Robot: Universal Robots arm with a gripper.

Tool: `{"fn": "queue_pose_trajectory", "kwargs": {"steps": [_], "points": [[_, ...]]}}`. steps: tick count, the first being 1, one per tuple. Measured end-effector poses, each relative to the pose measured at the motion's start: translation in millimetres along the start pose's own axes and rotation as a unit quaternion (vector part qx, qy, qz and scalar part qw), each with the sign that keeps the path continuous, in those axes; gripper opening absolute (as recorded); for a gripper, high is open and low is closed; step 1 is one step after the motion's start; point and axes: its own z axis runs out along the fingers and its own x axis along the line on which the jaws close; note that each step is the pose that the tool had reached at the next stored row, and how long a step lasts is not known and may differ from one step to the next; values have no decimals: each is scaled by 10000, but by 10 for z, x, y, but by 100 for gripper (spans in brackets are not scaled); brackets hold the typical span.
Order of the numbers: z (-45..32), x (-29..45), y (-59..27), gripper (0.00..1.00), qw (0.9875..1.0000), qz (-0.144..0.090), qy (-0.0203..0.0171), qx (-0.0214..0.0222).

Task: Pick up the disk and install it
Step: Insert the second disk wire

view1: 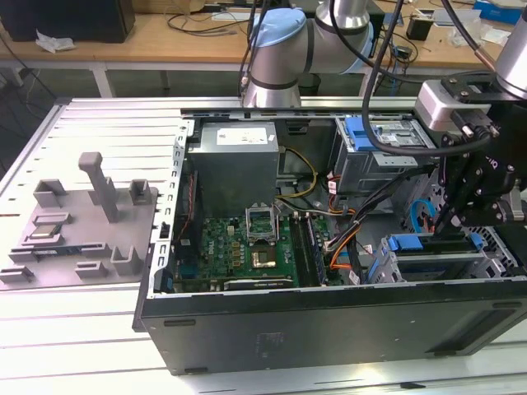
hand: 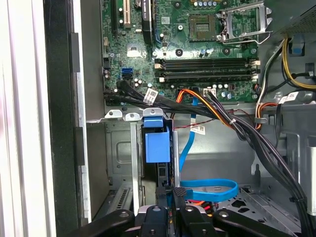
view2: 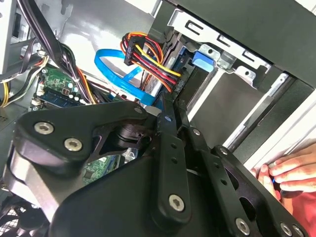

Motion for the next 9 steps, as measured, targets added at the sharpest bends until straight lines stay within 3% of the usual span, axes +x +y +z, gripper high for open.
{"fn": "queue_pose_trajectory", "kwargs": {"steps": [9], "points": [[18,0,0,16,10000,0,0,0]]}}
